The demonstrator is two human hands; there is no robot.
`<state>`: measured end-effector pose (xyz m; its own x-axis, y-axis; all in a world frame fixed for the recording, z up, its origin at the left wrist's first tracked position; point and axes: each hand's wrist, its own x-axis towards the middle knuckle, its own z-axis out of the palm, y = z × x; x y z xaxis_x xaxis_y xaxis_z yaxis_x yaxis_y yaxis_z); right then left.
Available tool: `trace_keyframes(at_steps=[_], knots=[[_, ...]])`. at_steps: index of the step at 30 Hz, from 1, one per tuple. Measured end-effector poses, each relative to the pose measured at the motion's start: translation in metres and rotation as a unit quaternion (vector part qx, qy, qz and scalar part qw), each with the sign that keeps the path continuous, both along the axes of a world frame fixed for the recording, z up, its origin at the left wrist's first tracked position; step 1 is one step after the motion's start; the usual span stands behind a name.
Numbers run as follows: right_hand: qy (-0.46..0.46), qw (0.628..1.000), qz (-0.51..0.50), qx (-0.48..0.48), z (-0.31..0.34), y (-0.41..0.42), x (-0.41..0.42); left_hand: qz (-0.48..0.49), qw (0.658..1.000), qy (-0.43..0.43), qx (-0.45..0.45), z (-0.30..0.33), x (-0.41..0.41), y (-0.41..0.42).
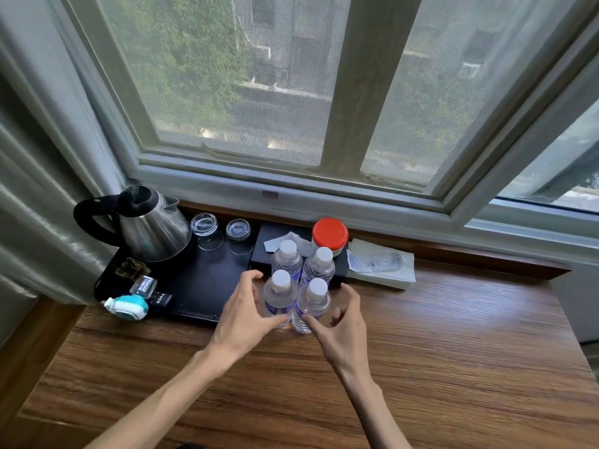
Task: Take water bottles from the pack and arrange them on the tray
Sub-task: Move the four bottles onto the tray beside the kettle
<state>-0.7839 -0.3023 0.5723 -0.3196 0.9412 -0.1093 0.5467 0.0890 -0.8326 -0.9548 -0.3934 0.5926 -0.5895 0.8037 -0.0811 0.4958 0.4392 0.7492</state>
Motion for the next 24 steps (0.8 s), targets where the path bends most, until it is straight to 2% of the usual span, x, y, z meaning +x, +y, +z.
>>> trace_keyframes(at_steps=[8, 13, 16, 24], knots=[[-0.028, 0.998, 0.026, -0.045, -0.057, -0.011, -0.001, 0.011, 0.994, -0.11, -0.02, -0.052, 0.01, -0.011], [0.016, 0.999, 0.016, -0.034, -0.062, -0.009, -0.016, 0.029, 0.992, -0.117, 0.042, -0.064, 0.017, 0.004], [0.046, 0.998, -0.024, -0.036, -0.066, -0.012, -0.023, 0.047, 0.991, -0.106, 0.064, -0.065, 0.019, 0.008], [0.08, 0.993, -0.075, -0.039, -0.069, -0.035, -0.024, 0.053, 0.981, -0.164, 0.085, -0.072, 0.007, -0.006]])
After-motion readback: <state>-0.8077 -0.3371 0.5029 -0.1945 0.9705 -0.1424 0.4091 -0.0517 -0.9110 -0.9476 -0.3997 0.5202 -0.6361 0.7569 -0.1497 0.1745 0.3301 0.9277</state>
